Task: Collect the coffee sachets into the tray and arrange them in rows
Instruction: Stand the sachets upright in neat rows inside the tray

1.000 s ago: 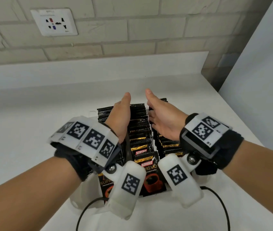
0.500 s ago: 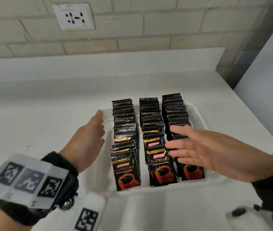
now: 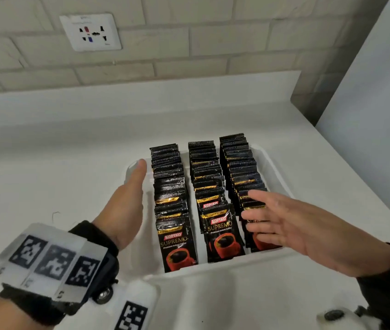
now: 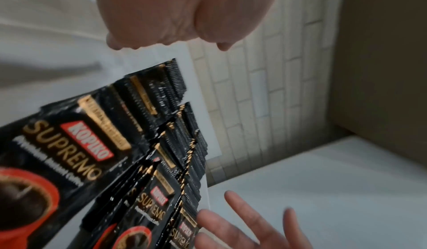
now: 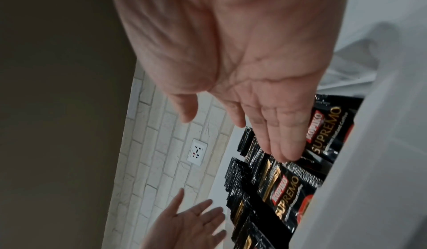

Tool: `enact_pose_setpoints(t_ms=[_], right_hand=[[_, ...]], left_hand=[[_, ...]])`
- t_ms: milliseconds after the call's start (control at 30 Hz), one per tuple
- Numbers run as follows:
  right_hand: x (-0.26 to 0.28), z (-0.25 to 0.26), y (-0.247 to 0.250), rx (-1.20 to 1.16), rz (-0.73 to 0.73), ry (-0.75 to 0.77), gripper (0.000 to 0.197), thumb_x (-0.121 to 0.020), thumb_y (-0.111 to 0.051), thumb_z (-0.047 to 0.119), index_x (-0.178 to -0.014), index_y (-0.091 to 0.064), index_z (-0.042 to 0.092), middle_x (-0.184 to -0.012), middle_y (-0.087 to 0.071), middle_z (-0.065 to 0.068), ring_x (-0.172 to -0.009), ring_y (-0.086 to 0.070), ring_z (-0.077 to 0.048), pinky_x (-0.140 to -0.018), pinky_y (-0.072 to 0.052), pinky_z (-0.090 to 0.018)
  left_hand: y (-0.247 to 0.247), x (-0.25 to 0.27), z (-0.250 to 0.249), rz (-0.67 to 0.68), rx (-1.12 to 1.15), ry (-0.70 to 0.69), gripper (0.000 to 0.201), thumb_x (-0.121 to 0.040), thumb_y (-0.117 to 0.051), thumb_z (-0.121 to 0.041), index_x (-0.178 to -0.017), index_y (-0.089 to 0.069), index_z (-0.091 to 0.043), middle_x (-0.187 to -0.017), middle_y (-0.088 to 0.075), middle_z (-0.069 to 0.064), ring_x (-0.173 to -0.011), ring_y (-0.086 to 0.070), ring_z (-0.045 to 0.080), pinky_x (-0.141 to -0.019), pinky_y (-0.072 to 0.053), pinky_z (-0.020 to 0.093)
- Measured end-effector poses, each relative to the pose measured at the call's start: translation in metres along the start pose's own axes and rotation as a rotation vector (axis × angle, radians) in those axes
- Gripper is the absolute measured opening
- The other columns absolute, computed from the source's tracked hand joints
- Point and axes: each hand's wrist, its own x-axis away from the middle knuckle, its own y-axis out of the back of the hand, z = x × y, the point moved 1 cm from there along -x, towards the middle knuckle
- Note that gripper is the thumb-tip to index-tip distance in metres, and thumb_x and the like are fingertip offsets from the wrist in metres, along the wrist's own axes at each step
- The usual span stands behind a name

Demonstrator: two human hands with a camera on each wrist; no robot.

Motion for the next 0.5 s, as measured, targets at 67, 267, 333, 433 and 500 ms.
enact_pose_setpoints(t_ms=[67,267,333,433,500], right_hand=[[0.002,-0.001,0.002,-0.007,-0.029,0.019,0.081,-0.045,-0.072,0.073,-0.118,-0.049,0.046,-0.119,-0.064,0.006,-0.112,-0.06,-0.011,-0.09,-0.05,-0.021],[-0.003,-0.004,-0.006,-0.018,-0.022,0.008,0.085,-0.038,-0.073,0.074,-0.114,-0.05,0.044,-0.121,-0.061,0.002,-0.11,-0.061,-0.009,-0.086,-0.051,-0.018],[-0.005,-0.002,-0.009,-0.02,-0.016,0.018,0.086,-0.037,-0.073,0.075,-0.114,-0.049,0.045,-0.124,-0.058,0.0,-0.11,-0.061,-0.009,-0.089,-0.05,-0.019],[-0.007,-0.002,-0.011,-0.015,-0.011,0.031,0.086,-0.037,-0.072,0.076,-0.113,-0.049,0.044,-0.126,-0.057,-0.001,-0.11,-0.06,-0.01,-0.093,-0.048,-0.021],[-0.006,-0.003,-0.01,-0.009,-0.012,0.033,0.085,-0.038,-0.071,0.077,-0.114,-0.049,0.045,-0.127,-0.057,-0.001,-0.111,-0.06,-0.01,-0.093,-0.049,-0.021]], left_hand=[[0.0,0.007,-0.003,-0.023,-0.028,-0.103,0.045,-0.091,-0.033,-0.059,-0.127,-0.048,-0.035,-0.128,-0.047,-0.026,-0.126,-0.038,-0.002,-0.11,-0.022,0.028],[-0.046,0.033,-0.011,0.322,-0.035,0.033,0.067,-0.081,-0.042,-0.05,-0.14,-0.035,-0.018,-0.129,-0.051,-0.017,-0.119,-0.048,-0.003,-0.1,-0.031,0.016],[-0.061,0.029,-0.011,0.31,-0.004,0.093,0.035,-0.094,-0.04,-0.045,-0.114,-0.055,-0.022,-0.099,-0.067,-0.022,-0.096,-0.057,-0.015,-0.089,-0.038,0.008],[-0.073,0.023,-0.014,0.217,-0.073,0.038,0.081,-0.069,-0.047,-0.068,-0.135,-0.044,-0.021,-0.136,-0.052,-0.007,-0.123,-0.048,0.006,-0.109,-0.032,0.033],[-0.077,0.01,-0.007,0.212,-0.038,0.023,0.108,-0.051,-0.048,-0.074,-0.143,-0.033,-0.02,-0.145,-0.041,0.001,-0.13,-0.042,0.02,-0.11,-0.03,0.045]])
